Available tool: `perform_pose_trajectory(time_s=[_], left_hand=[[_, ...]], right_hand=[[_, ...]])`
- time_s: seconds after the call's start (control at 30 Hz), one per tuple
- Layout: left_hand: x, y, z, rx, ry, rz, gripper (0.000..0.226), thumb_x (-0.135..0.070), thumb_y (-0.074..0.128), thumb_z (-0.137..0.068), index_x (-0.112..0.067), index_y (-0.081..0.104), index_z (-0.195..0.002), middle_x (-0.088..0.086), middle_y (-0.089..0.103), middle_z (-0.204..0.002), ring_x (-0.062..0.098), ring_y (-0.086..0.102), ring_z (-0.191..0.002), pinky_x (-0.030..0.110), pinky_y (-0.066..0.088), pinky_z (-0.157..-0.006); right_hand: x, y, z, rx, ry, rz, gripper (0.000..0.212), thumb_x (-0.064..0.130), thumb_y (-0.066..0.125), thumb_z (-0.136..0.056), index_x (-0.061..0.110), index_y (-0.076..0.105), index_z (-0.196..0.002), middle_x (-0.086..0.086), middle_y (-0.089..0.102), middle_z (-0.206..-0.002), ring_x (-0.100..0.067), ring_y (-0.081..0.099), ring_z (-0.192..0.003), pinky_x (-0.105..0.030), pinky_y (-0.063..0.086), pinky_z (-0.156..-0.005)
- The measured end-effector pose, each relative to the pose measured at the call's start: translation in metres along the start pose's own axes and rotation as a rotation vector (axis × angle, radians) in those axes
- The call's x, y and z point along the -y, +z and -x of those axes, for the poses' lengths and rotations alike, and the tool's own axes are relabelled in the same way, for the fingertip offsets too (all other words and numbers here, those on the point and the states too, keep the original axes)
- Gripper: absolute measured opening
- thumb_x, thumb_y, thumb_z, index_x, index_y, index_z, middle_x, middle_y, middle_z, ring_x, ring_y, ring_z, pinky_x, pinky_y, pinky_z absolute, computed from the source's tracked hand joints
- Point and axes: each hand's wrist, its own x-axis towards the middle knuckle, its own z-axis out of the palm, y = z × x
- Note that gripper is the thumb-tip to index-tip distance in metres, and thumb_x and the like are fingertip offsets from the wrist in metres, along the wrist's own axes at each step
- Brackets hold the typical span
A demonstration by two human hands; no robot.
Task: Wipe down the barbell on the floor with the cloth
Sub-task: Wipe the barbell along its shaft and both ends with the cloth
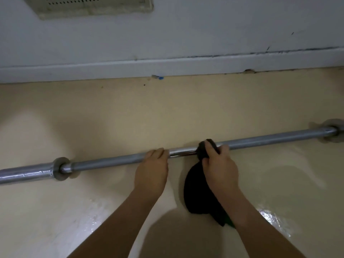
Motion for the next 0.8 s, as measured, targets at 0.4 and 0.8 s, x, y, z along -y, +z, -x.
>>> perform_pose_trajectory(time_s=[0.4,0.8], left_hand=[[-0.003,0.006,0.002,0.007,-0.039,-0.009,0.053,0.003,0.071,-0.061,-0.003,0.065,-0.113,0.013,0.066,-0.114,0.034,0.061,-0.101,0.037,0.054,-0.079],[0.006,0.007,0.019,-0.003,0.024,0.008,0.044,-0.003,0.061,-0.068,-0.010,0.069,-0.111,0.007,0.070,-0.110,0.030,0.065,-0.095,0.034,0.056,-0.073]], right_hand=[[-0.025,-0.021,-0.006,0.033,0.096,0.012,0.049,0.019,0.047,-0.092,0.023,0.039,-0.140,-0.017,0.044,-0.122,-0.036,0.058,-0.074,-0.040,0.051,-0.067],[-0.011,-0.035,-0.020,0.146,0.014,0.221,0.028,0.025,0.046,-0.093,0.014,0.053,-0.118,-0.011,0.043,-0.110,-0.029,0.055,-0.074,-0.031,0.037,-0.054]])
